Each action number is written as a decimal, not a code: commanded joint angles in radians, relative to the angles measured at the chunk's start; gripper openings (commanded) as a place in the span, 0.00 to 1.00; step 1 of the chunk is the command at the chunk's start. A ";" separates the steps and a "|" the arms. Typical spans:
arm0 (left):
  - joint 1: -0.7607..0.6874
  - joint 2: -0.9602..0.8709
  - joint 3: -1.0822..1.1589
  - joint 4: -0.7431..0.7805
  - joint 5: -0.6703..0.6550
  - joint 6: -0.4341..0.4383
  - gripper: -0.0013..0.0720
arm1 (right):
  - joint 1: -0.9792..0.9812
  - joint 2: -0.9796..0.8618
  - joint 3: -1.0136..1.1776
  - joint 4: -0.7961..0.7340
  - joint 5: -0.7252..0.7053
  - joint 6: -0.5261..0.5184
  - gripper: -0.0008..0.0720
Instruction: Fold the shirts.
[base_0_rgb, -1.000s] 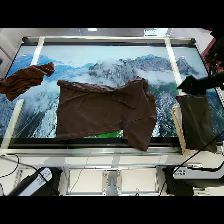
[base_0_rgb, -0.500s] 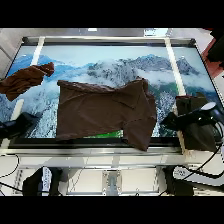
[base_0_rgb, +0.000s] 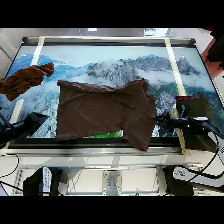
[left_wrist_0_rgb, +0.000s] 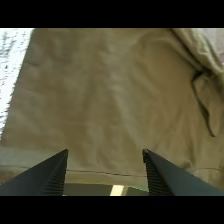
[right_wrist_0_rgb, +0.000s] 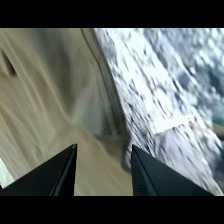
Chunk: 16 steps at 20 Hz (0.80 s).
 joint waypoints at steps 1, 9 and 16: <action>0.001 0.002 -0.003 -0.026 -0.002 0.032 0.75 | 0.047 -0.001 -0.011 0.076 -0.101 -0.019 0.55; 0.001 0.002 -0.006 0.168 -0.023 -0.126 0.75 | 0.179 0.000 -0.007 0.180 -0.151 -0.021 0.21; 0.001 0.002 -0.208 0.201 0.068 -0.417 0.75 | 0.180 0.021 -0.006 0.207 -0.090 -0.084 0.06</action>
